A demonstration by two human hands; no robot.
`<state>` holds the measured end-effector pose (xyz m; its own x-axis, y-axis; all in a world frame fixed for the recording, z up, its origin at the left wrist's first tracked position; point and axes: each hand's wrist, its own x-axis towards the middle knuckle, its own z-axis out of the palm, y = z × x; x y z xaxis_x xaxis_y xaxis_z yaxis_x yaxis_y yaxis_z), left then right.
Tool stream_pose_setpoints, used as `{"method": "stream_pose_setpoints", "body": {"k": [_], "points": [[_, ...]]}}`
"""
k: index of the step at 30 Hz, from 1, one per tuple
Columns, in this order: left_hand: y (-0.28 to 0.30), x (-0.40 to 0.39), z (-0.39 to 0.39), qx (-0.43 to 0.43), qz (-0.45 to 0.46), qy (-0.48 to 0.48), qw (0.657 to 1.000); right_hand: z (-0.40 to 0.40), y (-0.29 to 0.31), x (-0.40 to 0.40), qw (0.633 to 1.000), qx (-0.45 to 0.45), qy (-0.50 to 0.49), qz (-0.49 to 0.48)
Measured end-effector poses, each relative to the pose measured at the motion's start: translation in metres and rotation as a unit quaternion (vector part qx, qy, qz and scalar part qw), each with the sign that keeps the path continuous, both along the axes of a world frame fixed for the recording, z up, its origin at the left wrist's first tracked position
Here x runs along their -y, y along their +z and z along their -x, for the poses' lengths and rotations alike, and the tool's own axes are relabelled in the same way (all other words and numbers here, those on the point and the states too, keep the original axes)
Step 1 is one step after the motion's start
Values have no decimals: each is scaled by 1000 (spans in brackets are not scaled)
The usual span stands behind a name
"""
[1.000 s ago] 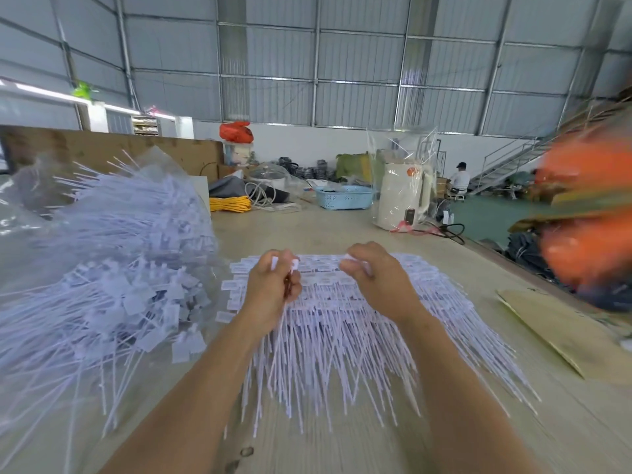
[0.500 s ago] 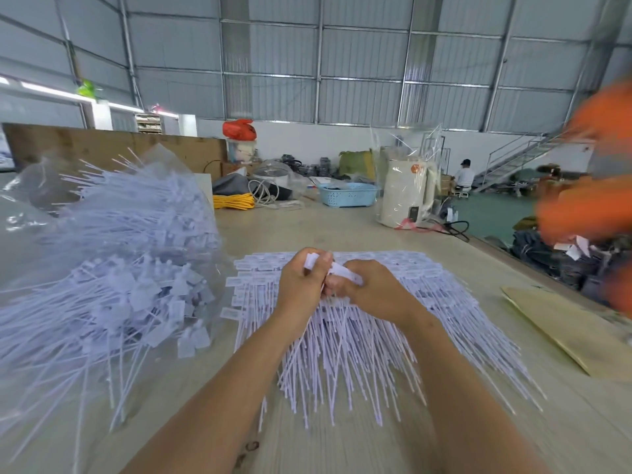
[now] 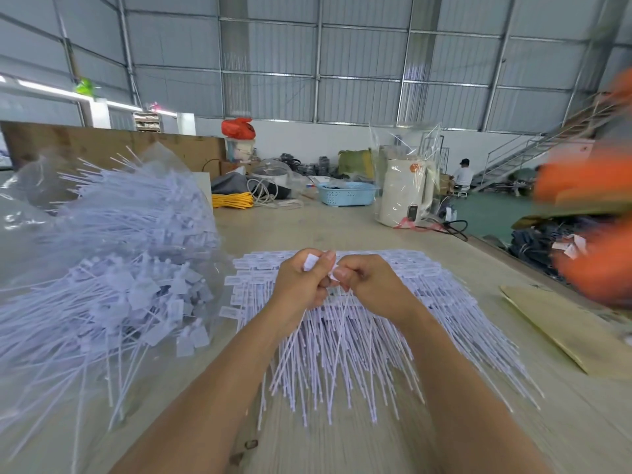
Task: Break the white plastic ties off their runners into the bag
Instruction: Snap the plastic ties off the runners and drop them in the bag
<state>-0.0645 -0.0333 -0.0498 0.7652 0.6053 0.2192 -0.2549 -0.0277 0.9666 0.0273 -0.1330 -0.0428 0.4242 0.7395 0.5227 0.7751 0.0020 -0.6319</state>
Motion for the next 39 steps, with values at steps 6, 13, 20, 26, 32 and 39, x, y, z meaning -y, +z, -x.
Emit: {"method": "stream_pose_setpoints", "body": {"k": [6,13,20,26,32,39], "points": [[1,-1,2,-70,-127,43,989,-8,-5,2,983,137,-67,98],[43,-9,21,-97,29,-96,990,10,15,2,997,59,19,-54],[74,-39,68,-122,88,-174,973,-13,10,18,995,0,-80,-68],[80,-109,105,-214,-220,228,924,-14,8,7,976,-18,-144,-162],[26,-160,123,-460,-449,321,696,-21,6,11,978,-26,-172,-112],[-5,-147,124,-385,-451,497,634,-13,6,7,984,-50,-143,-92]]}}
